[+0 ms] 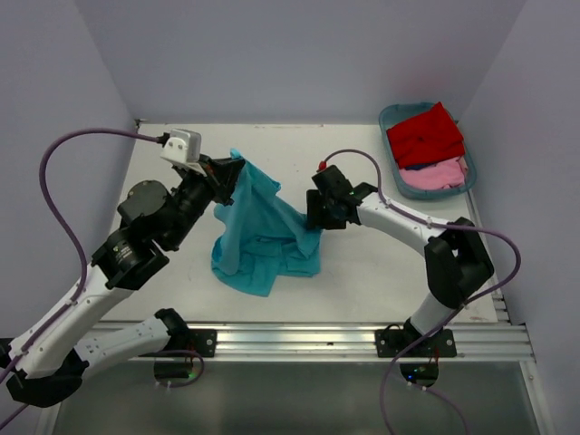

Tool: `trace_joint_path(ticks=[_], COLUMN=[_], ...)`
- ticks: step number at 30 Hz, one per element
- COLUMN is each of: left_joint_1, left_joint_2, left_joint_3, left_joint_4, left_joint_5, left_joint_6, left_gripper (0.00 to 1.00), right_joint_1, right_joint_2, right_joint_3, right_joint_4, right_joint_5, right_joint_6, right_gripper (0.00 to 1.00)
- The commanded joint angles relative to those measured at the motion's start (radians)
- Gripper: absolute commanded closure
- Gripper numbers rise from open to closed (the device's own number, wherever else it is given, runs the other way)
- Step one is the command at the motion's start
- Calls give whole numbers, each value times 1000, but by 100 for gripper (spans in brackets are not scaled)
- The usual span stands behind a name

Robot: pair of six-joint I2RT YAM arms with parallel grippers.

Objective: Fold and stack the t-shirts
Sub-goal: Flatten out the tshirt

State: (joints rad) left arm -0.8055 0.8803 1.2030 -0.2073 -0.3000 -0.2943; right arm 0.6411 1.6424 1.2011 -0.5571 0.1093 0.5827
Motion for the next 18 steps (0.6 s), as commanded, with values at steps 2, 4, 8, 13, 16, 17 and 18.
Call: trace_joint_path(ticks=[2, 4, 8, 13, 16, 17, 18], left_joint_1=[3, 3, 5, 3, 5, 5, 5], left_joint_2=[14, 14, 25, 32, 34, 34, 36], left_joint_3=[6, -2, -5, 1, 9, 10, 12], left_joint_4=[-72, -72, -73, -64, -58, -55, -55], left_joint_5=[-65, -77, -109, -131, -133, -133, -133], left_joint_6=[37, 35, 37, 41, 43, 43, 43], left_gripper=[100, 100, 100, 100, 100, 100, 100], right_joint_1=[5, 8, 32, 120, 163, 169, 184], right_joint_2=[28, 27, -22, -87, -69, -58, -44], right_joint_3=[-6, -17, -47, -107, -136, -141, -138], right_joint_4=[92, 91, 76, 48, 74, 80, 92], right_joint_5=[-105, -131, -123, -112, -112, -112, -112], right_joint_6=[6, 9, 16, 19, 29, 38, 42], right_gripper=[44, 45, 38, 33, 37, 38, 40])
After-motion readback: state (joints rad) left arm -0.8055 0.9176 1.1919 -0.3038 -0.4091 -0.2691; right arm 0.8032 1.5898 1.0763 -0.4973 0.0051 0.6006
